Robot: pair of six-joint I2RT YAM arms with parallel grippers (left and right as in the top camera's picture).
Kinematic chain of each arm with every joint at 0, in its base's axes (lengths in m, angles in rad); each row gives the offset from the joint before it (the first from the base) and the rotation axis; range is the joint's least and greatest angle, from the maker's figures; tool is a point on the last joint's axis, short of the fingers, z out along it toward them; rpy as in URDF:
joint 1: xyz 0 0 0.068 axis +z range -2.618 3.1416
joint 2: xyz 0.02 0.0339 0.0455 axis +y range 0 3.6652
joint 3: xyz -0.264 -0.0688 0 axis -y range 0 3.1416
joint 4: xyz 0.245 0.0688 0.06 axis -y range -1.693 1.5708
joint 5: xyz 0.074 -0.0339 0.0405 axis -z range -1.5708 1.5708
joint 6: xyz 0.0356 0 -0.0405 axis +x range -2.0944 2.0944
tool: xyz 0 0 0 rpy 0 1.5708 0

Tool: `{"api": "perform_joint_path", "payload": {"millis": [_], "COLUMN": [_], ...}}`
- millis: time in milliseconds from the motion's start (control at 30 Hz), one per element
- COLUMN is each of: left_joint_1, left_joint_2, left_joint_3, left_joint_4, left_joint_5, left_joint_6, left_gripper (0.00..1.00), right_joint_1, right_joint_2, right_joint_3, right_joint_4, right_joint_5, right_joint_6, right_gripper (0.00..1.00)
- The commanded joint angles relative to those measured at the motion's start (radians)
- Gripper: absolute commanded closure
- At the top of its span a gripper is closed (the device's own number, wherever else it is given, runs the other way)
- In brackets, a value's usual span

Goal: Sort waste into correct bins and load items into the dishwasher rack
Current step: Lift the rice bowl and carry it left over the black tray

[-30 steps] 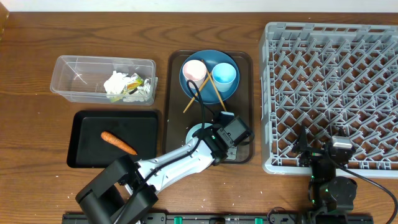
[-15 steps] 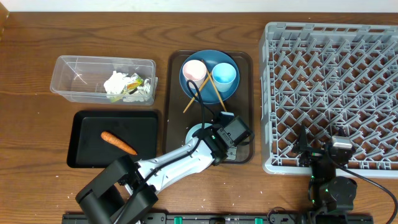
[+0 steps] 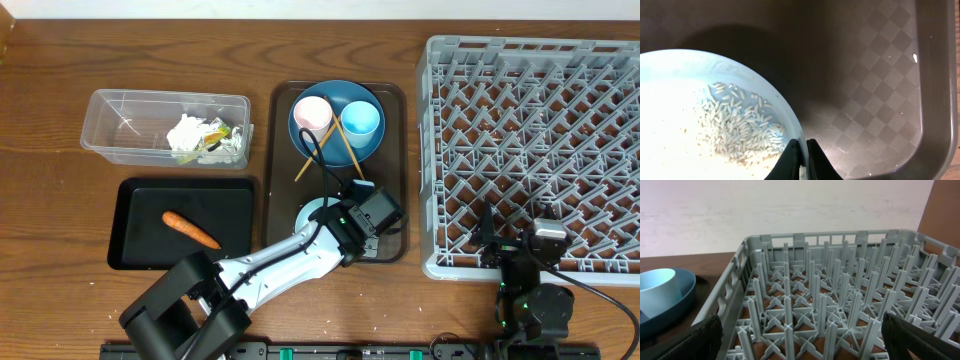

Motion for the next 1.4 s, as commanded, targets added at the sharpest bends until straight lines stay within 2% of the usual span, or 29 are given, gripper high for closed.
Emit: {"api": "perform_joint_path", "payload": {"millis": [0, 367, 733, 1067, 1367], "left_joint_1": [0.001, 0.001, 0.037, 0.164, 0.309], "left_joint_2": [-0.009, -0.043, -0.177, -0.298, -0.366], "left_joint_3": [-0.005, -0.003, -0.003, -0.003, -0.003], "left_joint_4": [-0.006, -0.026, -0.094, -0.213, -0.296], "left_joint_5": [-0.008, -0.008, -0.008, -0.009, -0.002], "left_joint_6": [-0.001, 0.067, 0.097, 0.110, 0.169], "left_gripper": [0.94, 0.94, 0.94, 0.94, 0.94], "right_joint_1": [0.014, 0.014, 0.014, 0.014, 0.014], "right_joint_2": [-0.004, -0.004, -0.004, -0.004, -0.004], "right_joint_3": [-0.002, -0.002, -0.002, -0.002, -0.002], "right_joint_4": [-0.003, -0.003, -0.003, -0.003, -0.003], "right_joint_5": [0.007, 0.007, 0.007, 0.007, 0.007], "right_joint_6": [0.014, 0.014, 0.014, 0.014, 0.014], "right_gripper": [0.01, 0.01, 0.01, 0.01, 0.01]}}
